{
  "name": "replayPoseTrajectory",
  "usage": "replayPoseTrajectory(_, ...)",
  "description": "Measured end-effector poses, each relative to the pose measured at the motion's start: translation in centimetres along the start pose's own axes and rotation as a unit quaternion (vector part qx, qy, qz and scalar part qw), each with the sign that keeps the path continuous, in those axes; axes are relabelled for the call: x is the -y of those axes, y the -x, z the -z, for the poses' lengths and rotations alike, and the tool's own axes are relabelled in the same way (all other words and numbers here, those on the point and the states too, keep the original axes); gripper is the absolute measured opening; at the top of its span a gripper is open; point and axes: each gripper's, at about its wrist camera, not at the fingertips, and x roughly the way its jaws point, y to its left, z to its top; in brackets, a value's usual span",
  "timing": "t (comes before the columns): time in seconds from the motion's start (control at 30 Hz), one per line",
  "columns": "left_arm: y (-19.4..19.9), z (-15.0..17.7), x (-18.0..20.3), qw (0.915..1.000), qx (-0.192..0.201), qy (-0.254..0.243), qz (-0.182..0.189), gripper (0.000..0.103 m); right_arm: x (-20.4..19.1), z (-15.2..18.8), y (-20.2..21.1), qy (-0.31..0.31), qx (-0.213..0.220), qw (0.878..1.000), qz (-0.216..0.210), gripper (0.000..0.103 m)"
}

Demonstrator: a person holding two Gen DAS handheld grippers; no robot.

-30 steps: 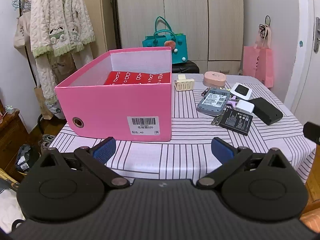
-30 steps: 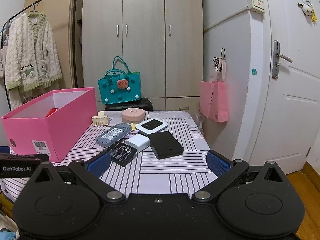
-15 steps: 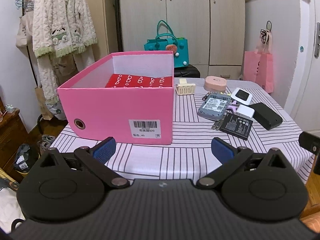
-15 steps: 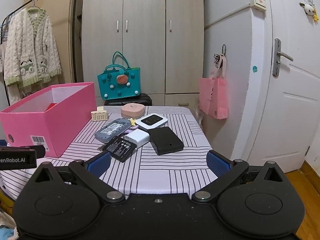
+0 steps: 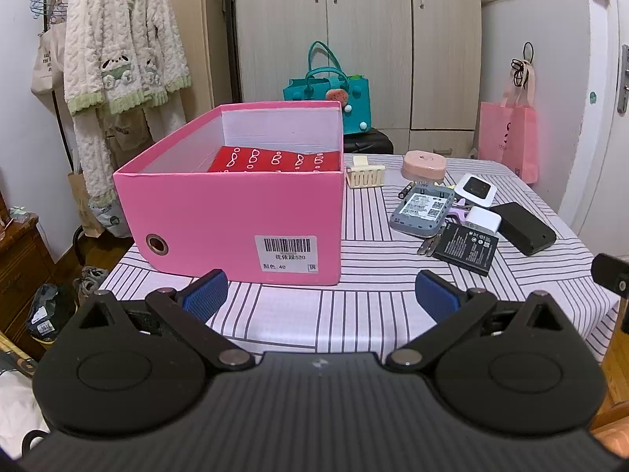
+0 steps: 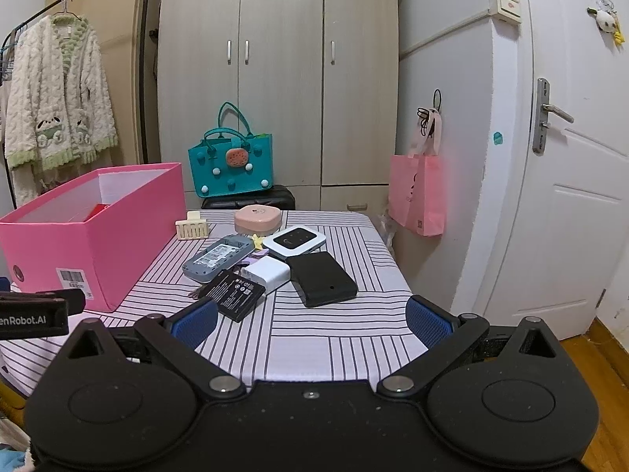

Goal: Organize rigid objects

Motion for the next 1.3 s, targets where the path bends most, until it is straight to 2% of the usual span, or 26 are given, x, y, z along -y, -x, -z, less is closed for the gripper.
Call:
replayPoseTrajectory(0.73, -0.6, 0.1, 0.3, 0.9999, -0.012, -0.004, 0.004, 0.103, -0.4, 0.0, -0.1, 0.007, -0.004, 1.0, -0.001, 0.103)
replayPoseTrajectory(1.0, -1.0, 0.0, 0.2, 0.9996, -0.018, -0.004, 0.019, 0.103, -0.4, -0.1, -0.8, 0.006, -0.012, 1.0, 0.001, 0.103)
replayPoseTrajectory(1.17, -2.1, 0.1, 0.3, 0.9987, -0.039, -0.016, 0.028, 0.103, -0.5, -0.2, -2.2, 0.004, -0.028, 1.0, -0.001, 0.103)
replayPoseTrajectory(1.3, -2.4, 0.0, 0.0, 0.9988, -0.031, -0.015, 0.035, 0.103, -0.7, -0.3, -2.6, 0.002, -0.022, 1.0, -0.018, 0.103)
